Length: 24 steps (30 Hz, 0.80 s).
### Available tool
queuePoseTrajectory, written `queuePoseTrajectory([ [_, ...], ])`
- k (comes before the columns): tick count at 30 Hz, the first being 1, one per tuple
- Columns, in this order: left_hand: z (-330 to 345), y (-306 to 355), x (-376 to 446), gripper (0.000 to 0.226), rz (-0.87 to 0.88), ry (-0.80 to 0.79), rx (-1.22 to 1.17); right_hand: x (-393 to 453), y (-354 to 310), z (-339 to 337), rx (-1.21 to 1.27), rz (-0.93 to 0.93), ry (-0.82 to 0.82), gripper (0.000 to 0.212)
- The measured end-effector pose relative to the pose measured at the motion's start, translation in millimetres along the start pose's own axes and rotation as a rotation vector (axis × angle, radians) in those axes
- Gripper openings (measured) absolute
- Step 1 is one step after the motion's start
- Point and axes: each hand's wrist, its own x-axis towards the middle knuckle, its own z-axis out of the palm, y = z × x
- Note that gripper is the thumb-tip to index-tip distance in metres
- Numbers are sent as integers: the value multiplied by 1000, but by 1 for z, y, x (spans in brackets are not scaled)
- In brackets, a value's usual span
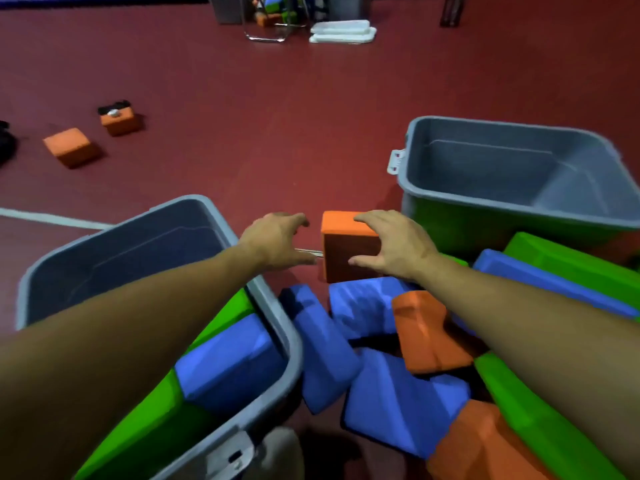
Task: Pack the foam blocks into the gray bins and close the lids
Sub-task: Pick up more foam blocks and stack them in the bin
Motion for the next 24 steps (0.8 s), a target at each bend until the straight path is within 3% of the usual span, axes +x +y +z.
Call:
queuePoseTrajectory([
  [6, 30, 56, 70, 90, 114, -97, 46, -17, 66, 4, -44, 160, -67, 92],
  [11, 68, 77, 108, 92, 75, -125, 91, -27, 103, 39, 6, 332, -142, 103],
  [14, 89, 79, 119, 81, 60, -131, 93, -24, 108, 54, -42, 385, -180, 94],
  [20, 102, 87, 112, 80, -47, 17, 214, -23, 104, 70, -251, 469, -271, 89],
  [24, 100, 72, 109, 76, -40, -7, 180, -21, 104, 73, -286, 475, -257, 79],
])
